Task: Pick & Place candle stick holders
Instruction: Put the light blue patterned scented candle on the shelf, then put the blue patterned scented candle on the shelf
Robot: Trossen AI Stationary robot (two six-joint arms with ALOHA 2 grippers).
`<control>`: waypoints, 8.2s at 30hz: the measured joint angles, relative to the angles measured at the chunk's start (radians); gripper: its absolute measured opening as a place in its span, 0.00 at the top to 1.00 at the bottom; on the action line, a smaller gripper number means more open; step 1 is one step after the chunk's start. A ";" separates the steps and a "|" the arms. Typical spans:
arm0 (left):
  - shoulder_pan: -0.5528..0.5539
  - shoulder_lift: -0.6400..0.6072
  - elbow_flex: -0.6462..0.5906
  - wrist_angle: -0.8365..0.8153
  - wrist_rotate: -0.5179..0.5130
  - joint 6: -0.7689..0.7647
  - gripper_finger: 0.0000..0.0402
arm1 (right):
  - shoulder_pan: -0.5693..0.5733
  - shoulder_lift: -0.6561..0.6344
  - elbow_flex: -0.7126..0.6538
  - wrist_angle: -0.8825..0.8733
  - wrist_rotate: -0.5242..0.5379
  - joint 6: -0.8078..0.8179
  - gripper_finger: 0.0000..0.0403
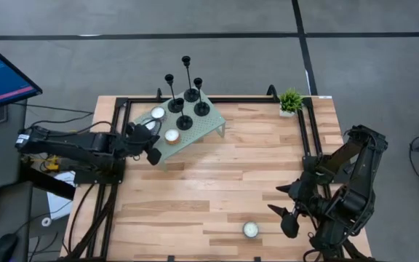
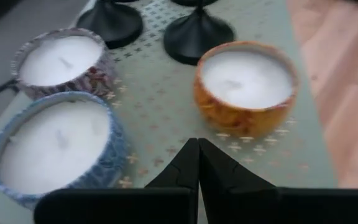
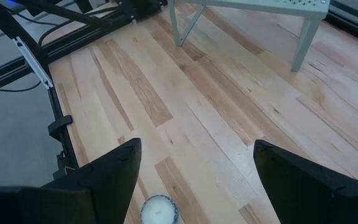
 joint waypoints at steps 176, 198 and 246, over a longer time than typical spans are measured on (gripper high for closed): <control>-0.593 -0.146 0.087 0.807 0.155 0.162 0.98 | 0.008 0.533 -0.665 1.328 0.035 -0.098 0.32; -0.593 -0.149 0.087 0.808 0.190 0.161 0.98 | -0.327 0.356 -0.586 1.270 -0.071 -0.448 0.32; -0.593 -0.355 0.086 0.812 0.190 0.301 0.98 | -0.899 0.845 0.426 1.495 -0.427 -1.164 0.30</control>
